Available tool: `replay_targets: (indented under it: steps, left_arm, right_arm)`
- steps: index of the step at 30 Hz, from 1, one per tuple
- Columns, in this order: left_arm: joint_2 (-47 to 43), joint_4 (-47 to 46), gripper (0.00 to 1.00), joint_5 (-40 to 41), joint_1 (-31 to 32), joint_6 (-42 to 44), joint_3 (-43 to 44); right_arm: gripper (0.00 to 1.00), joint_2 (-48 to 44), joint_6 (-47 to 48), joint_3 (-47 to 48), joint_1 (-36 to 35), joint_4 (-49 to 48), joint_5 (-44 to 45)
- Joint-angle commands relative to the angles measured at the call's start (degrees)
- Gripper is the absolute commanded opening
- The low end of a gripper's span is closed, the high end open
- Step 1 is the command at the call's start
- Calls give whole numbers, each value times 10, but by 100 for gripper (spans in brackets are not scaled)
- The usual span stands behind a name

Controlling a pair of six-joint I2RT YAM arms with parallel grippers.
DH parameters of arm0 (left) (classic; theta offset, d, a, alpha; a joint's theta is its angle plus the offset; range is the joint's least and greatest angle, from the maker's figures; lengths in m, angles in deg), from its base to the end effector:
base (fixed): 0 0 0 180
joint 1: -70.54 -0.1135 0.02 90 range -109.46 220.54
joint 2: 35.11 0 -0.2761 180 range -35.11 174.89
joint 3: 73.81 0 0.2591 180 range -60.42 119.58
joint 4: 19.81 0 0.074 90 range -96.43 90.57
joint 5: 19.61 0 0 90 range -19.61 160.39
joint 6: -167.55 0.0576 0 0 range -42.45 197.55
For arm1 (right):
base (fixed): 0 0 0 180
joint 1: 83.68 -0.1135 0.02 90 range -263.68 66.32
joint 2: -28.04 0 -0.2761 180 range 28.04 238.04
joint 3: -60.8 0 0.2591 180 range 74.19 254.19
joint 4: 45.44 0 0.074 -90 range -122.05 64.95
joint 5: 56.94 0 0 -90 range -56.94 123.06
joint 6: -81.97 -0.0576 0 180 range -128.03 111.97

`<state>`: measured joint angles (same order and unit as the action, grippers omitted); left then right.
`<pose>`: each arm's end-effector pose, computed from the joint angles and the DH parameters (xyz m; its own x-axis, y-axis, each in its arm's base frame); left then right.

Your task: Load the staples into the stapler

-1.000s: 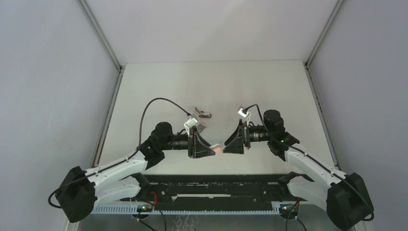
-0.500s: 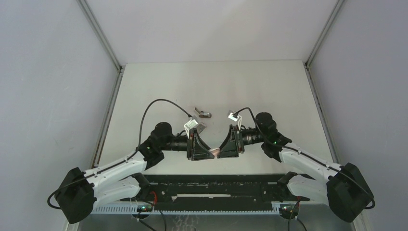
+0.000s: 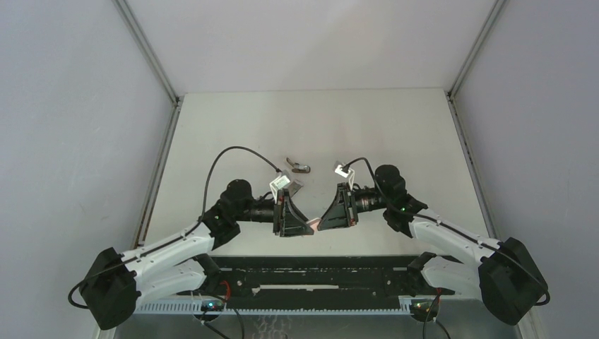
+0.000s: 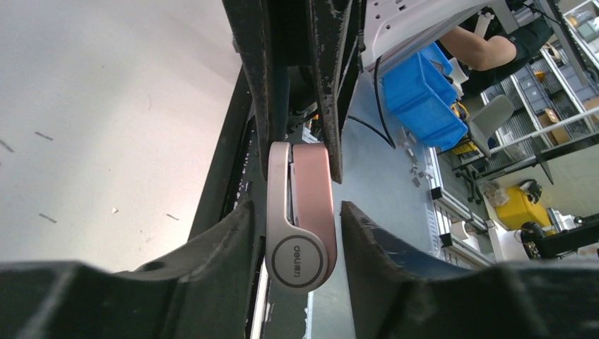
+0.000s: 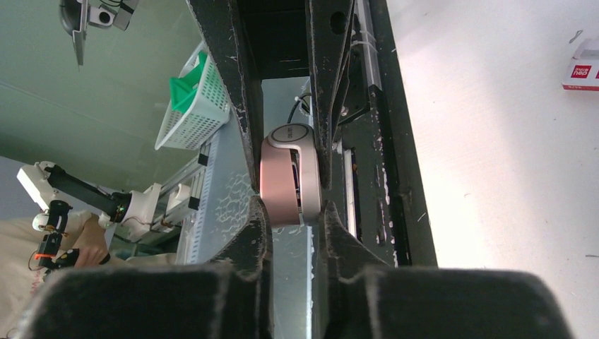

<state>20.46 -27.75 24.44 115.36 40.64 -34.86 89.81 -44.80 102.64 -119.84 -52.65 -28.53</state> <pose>0.1304 -0.1879 0.2499 -0.6826 0.0896 -0.7253 0.7305 0.0578 -0.6804 0.1573 0.1777 0.2461 -0.7251 -0.1772 -0.6655 -0.6734 -0.0200 0.7391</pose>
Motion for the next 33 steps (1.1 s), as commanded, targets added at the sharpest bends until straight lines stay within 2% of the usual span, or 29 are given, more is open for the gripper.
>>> replay_targets:
  steps: [1,2,3,7,12,15,21,30,33]
  left_arm:
    - [-27,78,61,51,-1,73,42]
    - [-34,106,71,68,-1,90,51]
    - [-43,132,75,90,-1,108,60]
    - [-82,192,81,185,3,162,78]
    - [-99,271,82,352,75,257,114]
    - [-82,290,78,399,120,297,136]
    - [-24,264,71,387,135,323,141]
    - [46,237,70,387,163,344,163]
    - [56,227,61,383,165,342,161]
  right_arm:
    - [0,-3,3,37,1,26,23]
    - [0,-3,9,39,5,46,30]
    - [0,-3,17,45,10,67,37]
    - [0,0,22,51,37,119,55]
    - [0,22,25,69,43,174,75]
    - [0,39,21,74,43,177,71]
    - [0,54,17,73,43,175,65]
    - [0,48,26,74,42,195,65]
    - [0,48,27,73,42,198,65]
